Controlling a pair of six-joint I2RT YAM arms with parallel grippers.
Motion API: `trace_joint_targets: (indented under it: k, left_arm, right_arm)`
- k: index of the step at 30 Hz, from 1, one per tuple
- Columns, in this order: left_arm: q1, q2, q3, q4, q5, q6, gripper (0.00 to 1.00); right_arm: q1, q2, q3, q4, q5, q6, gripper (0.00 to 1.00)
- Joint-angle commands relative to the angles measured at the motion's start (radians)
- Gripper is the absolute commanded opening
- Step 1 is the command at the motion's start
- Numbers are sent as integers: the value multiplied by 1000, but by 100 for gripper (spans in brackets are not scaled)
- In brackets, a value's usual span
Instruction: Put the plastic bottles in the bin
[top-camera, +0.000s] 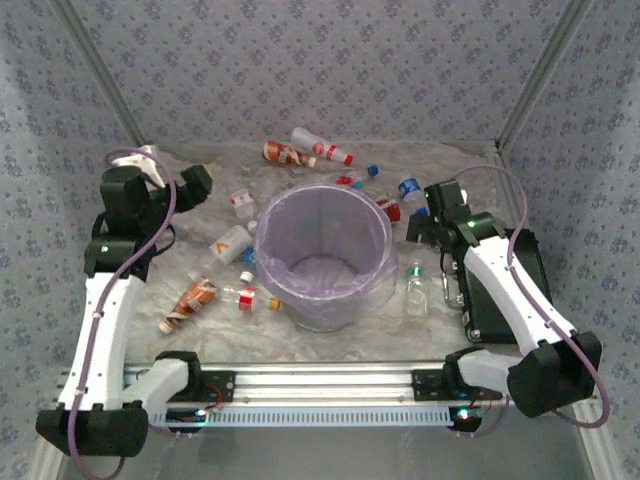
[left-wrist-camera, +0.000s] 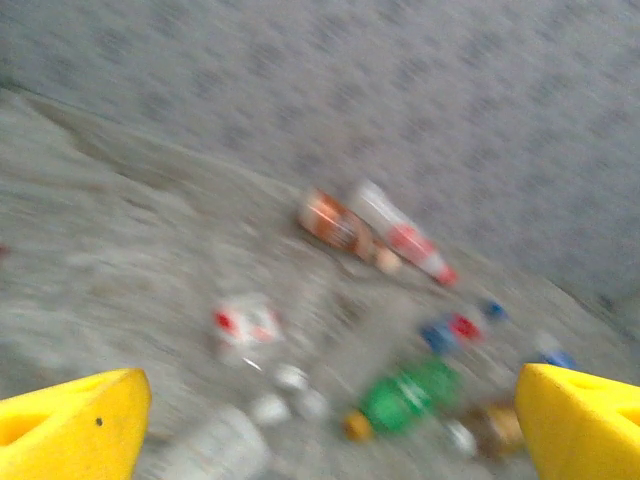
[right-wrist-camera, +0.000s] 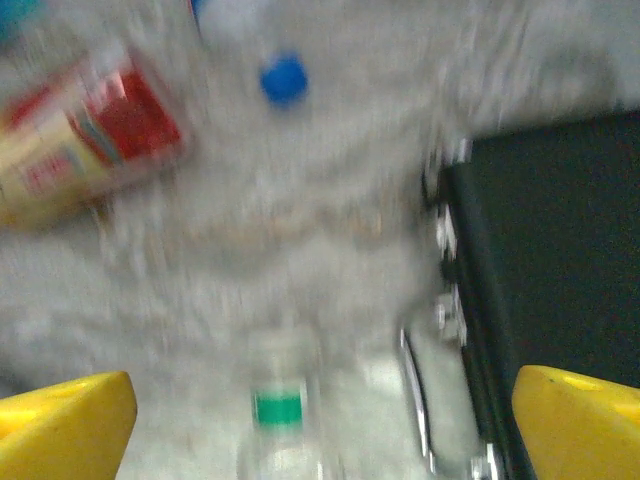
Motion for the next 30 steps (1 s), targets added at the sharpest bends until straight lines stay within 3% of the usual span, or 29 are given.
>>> trace_joint_targets:
  k: [1, 4, 10, 19, 22, 27, 30]
  left_arm:
    - [-76, 19, 42, -167, 271, -55, 93]
    - [-158, 35, 63, -162, 336, -99, 92]
    - [-296, 89, 72, -246, 260, -71, 86]
    - [-361, 142, 26, -250, 178, -68, 70]
    - [-364, 167, 25, -255, 166, -62, 67]
    - [-368, 181, 17, -248, 136, -59, 64]
    - [-368, 195, 21, -248, 128, -59, 61]
  right_arm:
    - [16, 5, -45, -273, -125, 126, 97]
    - [15, 34, -122, -249, -206, 150, 95]
    - [17, 145, -183, -59, -301, 108, 93]
    - [-3, 299, -213, 60, -323, 60, 84]
    - [-4, 339, -219, 77, -317, 48, 75]
    - [-2, 330, -231, 92, -295, 34, 52]
    - [-6, 314, -217, 65, -279, 27, 49]
